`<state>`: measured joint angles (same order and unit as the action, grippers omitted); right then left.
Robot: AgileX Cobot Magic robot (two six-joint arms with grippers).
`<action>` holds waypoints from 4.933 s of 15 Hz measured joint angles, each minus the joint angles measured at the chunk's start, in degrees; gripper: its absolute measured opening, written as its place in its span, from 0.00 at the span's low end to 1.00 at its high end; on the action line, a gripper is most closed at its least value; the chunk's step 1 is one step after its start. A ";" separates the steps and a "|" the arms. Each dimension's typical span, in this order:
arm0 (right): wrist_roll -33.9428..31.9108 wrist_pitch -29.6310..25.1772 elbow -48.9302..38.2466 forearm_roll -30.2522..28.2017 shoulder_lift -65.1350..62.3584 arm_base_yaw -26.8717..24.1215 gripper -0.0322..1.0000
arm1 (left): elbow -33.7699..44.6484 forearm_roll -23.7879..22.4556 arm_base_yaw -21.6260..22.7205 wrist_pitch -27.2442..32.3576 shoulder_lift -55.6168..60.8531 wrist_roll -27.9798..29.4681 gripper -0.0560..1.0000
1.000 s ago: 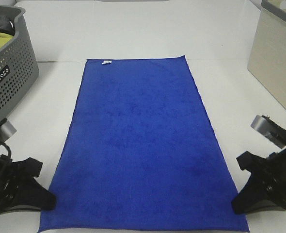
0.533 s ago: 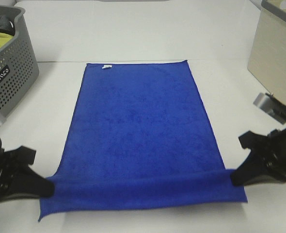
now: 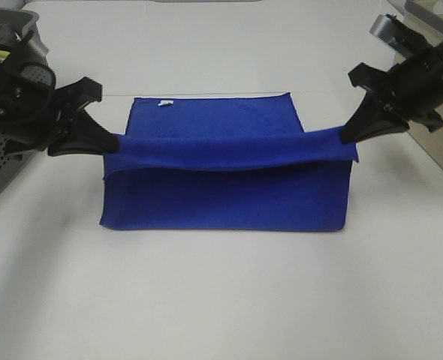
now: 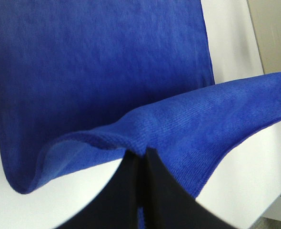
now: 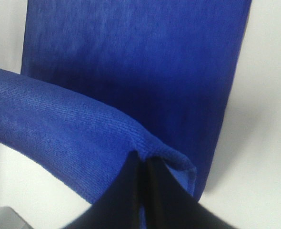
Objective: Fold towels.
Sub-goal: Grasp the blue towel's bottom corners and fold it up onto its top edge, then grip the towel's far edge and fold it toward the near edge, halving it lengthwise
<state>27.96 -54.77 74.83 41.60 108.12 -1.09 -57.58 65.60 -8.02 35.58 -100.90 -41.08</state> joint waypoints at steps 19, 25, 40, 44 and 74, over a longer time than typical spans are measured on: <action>-6.59 8.59 60.45 -6.88 42.57 4.07 0.05 | -50.99 -6.70 0.00 -13.58 -37.59 0.40 0.06; -6.59 15.24 60.62 -5.10 45.89 4.07 0.05 | -51.45 -5.73 -2.52 -23.03 -40.39 -5.44 0.06; -12.32 -6.13 60.73 -12.83 40.45 4.01 0.70 | -51.68 -7.10 0.97 -13.98 -39.36 1.32 0.79; -15.87 -14.50 60.91 -13.64 39.99 3.95 0.70 | -51.68 -22.75 3.90 4.81 -39.36 20.80 0.79; -18.11 -14.55 25.21 -14.15 23.09 4.64 0.05 | -45.21 -40.39 -3.04 28.93 -31.80 40.74 0.07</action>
<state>9.85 -69.33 100.04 27.44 131.21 3.55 -102.79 25.21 -11.06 64.52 -132.70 -0.34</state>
